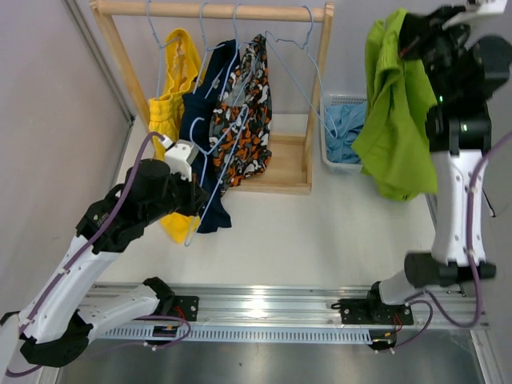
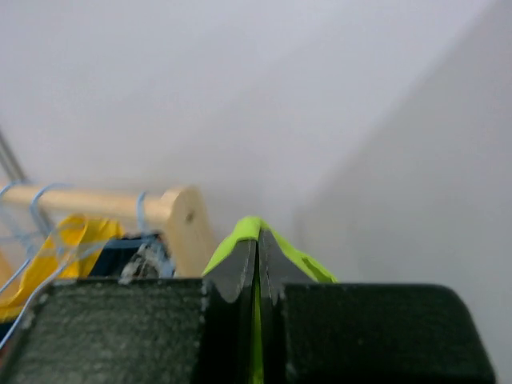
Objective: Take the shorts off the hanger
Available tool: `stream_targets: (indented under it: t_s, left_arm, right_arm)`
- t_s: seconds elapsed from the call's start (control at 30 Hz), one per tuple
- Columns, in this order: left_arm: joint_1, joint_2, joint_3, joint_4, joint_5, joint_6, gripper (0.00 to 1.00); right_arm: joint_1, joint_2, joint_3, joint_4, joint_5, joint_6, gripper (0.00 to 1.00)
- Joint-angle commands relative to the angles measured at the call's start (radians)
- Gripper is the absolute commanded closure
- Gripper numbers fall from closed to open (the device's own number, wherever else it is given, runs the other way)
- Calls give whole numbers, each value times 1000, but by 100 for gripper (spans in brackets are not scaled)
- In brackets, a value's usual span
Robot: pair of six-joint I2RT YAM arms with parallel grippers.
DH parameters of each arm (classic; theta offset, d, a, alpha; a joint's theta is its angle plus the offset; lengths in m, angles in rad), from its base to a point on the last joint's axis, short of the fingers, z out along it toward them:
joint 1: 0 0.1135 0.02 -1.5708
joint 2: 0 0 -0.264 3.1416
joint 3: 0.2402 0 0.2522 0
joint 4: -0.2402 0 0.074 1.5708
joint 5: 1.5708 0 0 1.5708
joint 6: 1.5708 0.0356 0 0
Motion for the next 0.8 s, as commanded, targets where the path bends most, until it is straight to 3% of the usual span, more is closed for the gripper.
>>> stream_targets:
  t_s: [0.0,0.1,0.2,0.43,0.47,0.5,0.57,0.6,0.77]
  left_arm:
    - [-6,7,-38,83,41,-27,100]
    - [-6,18,-52,98,41,-20,100]
    - [-6,39,-47,106,35,-11,100]
    - [-6,140,15,148,17,-1,100]
    - [-6,162,31,152,9,6,100]
    - [-6,209,98,156,0,11,100]
    - [-4,261,153,162,-28,25,100]
    - [-4,292,251,161,-39,35,100]
    - [-4,507,485,161,-94,77,100]
  right_arm:
    - [-24,244,333,-16,-24,50,100]
    - [-34,467,576,-16,-30,108,100]
    - [-33,549,570,49,-16,127,100]
    - [-33,377,-182,309,62,130,98]
    - [-34,345,-235,272,91,139,73]
    - [-33,331,-281,243,103,150,59]
    - [-59,294,-431,167,132,162,44]
    - [-56,239,-491,165,170,169,36]
    - [-51,-9,-872,247,185,203,34]
